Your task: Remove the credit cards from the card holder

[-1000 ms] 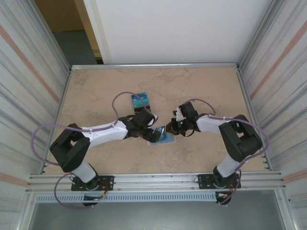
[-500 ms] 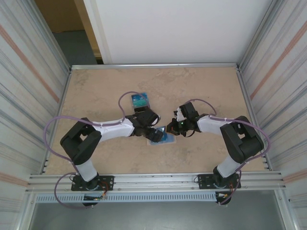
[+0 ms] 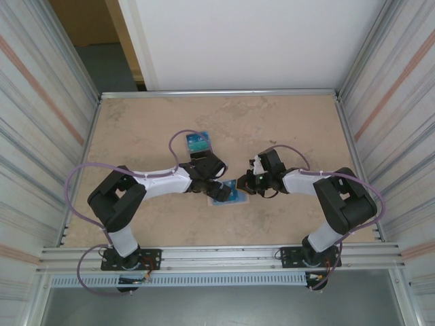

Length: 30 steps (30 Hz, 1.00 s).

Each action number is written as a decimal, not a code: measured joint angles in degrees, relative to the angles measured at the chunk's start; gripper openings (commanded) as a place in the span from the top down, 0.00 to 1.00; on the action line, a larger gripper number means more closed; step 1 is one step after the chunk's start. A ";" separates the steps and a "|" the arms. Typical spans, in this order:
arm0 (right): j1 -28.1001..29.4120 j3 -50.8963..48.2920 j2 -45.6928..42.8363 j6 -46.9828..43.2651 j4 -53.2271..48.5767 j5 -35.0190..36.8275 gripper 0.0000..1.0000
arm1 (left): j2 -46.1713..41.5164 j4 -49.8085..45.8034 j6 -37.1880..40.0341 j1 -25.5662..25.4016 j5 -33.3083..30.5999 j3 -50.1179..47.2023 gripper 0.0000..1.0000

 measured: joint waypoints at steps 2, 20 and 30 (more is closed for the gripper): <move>0.00 -0.26 0.20 0.72 1.29 -0.35 0.85 | 0.11 0.04 -0.02 0.00 0.15 0.00 0.03; 1.20 0.44 3.41 1.75 3.61 -1.22 0.93 | 0.33 0.04 -0.04 0.11 0.57 0.28 0.03; 1.95 6.86 -1.36 -5.38 -13.33 6.03 0.95 | -5.16 -2.16 0.00 0.09 0.42 0.28 0.02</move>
